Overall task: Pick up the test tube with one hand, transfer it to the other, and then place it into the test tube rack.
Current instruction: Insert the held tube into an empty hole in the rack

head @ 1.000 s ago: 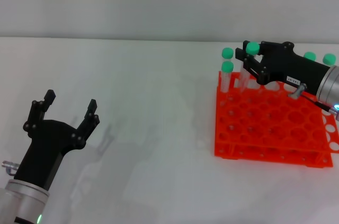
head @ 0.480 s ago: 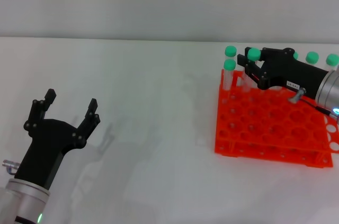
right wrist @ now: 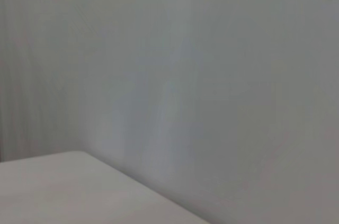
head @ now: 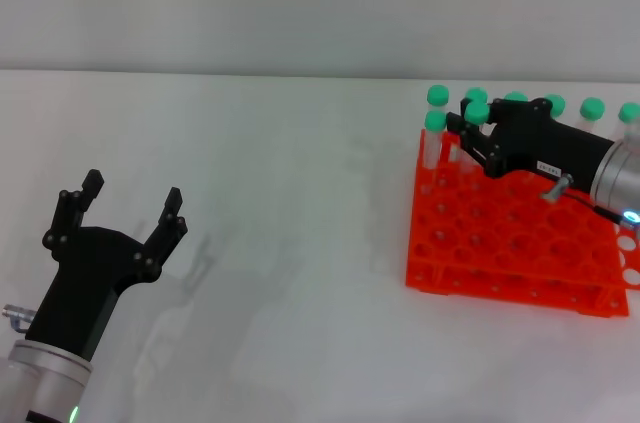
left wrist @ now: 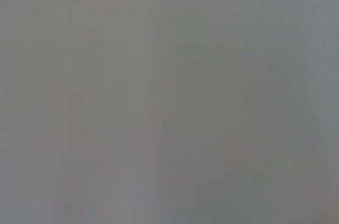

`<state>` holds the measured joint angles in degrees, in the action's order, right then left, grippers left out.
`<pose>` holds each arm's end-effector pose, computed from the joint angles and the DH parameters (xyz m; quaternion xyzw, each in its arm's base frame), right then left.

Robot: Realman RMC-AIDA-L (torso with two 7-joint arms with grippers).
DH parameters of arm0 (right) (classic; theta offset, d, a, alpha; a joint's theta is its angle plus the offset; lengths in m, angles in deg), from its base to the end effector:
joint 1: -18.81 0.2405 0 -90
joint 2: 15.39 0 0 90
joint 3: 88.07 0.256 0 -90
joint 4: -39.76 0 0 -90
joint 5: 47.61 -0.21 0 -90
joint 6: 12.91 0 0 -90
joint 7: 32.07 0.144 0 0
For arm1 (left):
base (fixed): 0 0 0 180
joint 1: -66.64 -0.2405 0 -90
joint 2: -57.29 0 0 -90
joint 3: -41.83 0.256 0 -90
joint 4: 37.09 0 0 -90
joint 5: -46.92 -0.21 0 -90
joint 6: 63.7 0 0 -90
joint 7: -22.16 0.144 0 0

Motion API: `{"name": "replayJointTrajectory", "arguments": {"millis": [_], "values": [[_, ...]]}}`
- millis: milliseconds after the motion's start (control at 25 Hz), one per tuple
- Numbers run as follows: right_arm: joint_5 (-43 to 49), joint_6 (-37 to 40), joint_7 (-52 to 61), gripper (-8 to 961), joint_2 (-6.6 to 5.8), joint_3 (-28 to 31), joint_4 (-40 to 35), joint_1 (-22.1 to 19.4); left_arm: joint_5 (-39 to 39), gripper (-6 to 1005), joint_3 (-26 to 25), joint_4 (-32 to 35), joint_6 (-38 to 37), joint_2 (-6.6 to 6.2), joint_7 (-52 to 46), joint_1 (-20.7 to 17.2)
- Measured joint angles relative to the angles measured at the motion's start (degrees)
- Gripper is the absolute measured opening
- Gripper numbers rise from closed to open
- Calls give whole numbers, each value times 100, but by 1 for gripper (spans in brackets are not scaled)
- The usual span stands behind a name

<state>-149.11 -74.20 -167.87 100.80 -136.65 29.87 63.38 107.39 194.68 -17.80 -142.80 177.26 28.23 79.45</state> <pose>0.2269 0.4150 -0.0320 -0.8916 0.1279 0.2725 0.3382 -0.3120 0.2507 -0.0502 -0.7123 -0.1687 -0.3123 0.6055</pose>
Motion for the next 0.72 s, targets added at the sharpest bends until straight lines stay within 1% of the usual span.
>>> {"name": "replayJointTrajectory", "arguments": {"millis": [160, 480, 720], "values": [[-27, 125, 34, 259, 0, -106, 23, 34, 0, 894, 0, 15, -3, 0, 0, 1], [-48, 98, 55, 340, 0, -87, -8, -6, 0, 894, 1, 22, -9, 0, 0, 2], [-165, -226, 54, 566, -9, -60, -73, -198, -1, 894, -1, 22, -11, 0, -5, 16]]}}
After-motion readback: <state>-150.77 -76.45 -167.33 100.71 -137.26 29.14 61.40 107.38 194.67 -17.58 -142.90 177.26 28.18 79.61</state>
